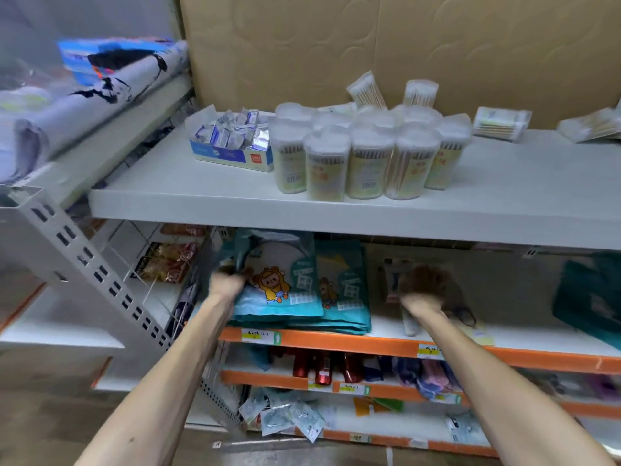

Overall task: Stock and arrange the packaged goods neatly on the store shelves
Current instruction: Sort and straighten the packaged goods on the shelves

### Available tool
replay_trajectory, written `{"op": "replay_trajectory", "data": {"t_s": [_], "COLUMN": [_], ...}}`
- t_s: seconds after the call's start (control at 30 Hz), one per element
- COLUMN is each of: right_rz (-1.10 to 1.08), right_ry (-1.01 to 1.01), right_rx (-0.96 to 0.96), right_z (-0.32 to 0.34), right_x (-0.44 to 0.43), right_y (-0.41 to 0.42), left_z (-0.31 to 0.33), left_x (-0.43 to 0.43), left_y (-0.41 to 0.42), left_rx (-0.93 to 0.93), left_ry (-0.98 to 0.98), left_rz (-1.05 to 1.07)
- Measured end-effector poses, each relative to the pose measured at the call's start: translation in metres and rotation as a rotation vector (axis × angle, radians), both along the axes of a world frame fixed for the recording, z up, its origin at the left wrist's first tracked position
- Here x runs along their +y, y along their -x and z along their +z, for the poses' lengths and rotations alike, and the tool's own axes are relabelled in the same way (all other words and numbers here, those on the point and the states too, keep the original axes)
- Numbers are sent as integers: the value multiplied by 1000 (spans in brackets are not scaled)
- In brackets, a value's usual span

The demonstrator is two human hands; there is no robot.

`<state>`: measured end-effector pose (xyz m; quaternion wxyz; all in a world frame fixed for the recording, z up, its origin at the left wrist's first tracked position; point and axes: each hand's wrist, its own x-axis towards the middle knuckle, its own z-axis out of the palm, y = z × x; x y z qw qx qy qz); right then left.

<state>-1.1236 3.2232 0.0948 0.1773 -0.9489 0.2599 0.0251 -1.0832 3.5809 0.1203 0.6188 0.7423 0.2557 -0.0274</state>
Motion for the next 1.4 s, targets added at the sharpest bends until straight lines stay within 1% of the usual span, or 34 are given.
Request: {"op": "replay_trajectory", "data": {"t_s": [0.03,0.07,0.13,0.17,0.2,0.23,0.27,0.33,0.5,0.6,0.63,0.67,0.73,0.8,0.83,0.87,0.9,0.97,1.03,1.13,1.27,1.4], "right_rz": [11,9,-7,-13,-37,-30,-15,32,70,37,28,12,-38,-70,-81,-92,-94,-50,33,82,27,-111], "right_ry": [4,37,100,108,120,152,182,265,378,358,362,357,330,298,282,262,245,255,301,346,441,489], "right_rx": [14,-20,-144,-175,-153,-91,-11,63,57,24,2,-20,-62,-75,-88,-103,-120,-162,-201,-249,-278,-221], "right_z": [-4,-1,-4,-6,-4,-9,-8,-11,-16,-10,-7,-5,-3,-1,0,2,4,11,20,39,64,76], "right_x": [7,17,33,40,49,52,58,62,68,67,66,64,60,57,56,56,56,55,49,24,-27,-84], "right_y": [-1,1,2,3,7,9,14,22,35,45,48,52,60,69,72,75,79,88,101,126,172,229], "left_z": [-2,-5,-11,-14,-17,-19,-20,-24,-33,-42,-51,-59,-73,-53,-39,-22,-10,8,20,36,44,44], "left_x": [9,17,34,42,48,52,56,61,62,63,66,69,69,51,38,21,2,-43,-93,-164,-242,-307], "left_y": [-2,-4,-9,-11,-13,-15,-16,-18,-26,-34,-38,-41,-45,-30,-22,-13,-7,7,28,59,92,123], "left_rx": [9,16,27,31,33,34,29,27,30,8,17,35,28,-54,-118,-198,-277,-444,-550,-668,-995,-1149], "left_ry": [-14,-19,-34,-58,-95,-138,-175,-235,-377,-433,-467,-540,-733,-919,-978,-994,-992,-963,-966,-969,-1001,-1005], "left_rz": [-13,-23,-27,-35,-52,-74,-101,-143,-184,-229,-236,-252,-287,-410,-487,-544,-599,-775,-974,-1170,-1299,-1405]}}
